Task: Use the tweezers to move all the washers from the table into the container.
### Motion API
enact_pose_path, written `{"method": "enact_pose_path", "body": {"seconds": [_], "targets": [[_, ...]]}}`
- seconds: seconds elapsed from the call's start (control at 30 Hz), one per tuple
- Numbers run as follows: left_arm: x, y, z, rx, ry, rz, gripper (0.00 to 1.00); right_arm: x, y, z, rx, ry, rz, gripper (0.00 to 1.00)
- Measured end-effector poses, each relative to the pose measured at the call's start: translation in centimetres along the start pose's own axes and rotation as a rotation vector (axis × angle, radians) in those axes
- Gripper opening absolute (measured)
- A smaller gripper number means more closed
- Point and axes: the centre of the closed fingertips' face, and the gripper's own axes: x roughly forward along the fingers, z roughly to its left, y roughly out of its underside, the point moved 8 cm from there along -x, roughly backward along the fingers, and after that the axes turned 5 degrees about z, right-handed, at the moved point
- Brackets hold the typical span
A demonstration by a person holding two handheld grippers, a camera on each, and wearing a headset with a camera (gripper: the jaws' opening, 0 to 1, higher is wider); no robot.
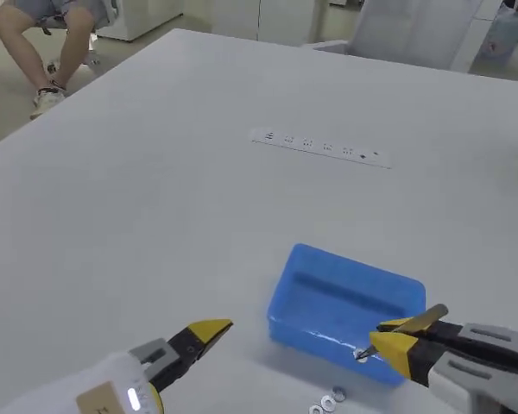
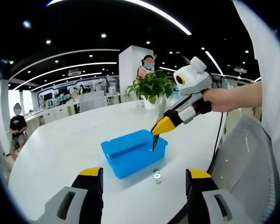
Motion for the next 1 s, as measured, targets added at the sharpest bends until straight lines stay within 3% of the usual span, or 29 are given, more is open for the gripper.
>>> {"method": "enact_pose_path", "body": {"seconds": [0.33, 0.57, 1.0], "targets": [[0.0, 0.0, -0.1, 0.007, 0.008, 0.015, 0.72, 0.7, -1.0, -2.3, 0.055, 0.015, -0.014, 0.03], [-0.1, 0.0, 0.0, 0.001, 0.004, 0.006, 0.72, 1.7, -1.2, -3.6, 0.096, 0.018, 0.017, 0.03], [-0.1, -0.1, 0.1, 0.006, -0.005, 0.006, 0.71, 3.6, -0.9, -4.4, 0.132, 0.024, 0.105, 0.03]]}}
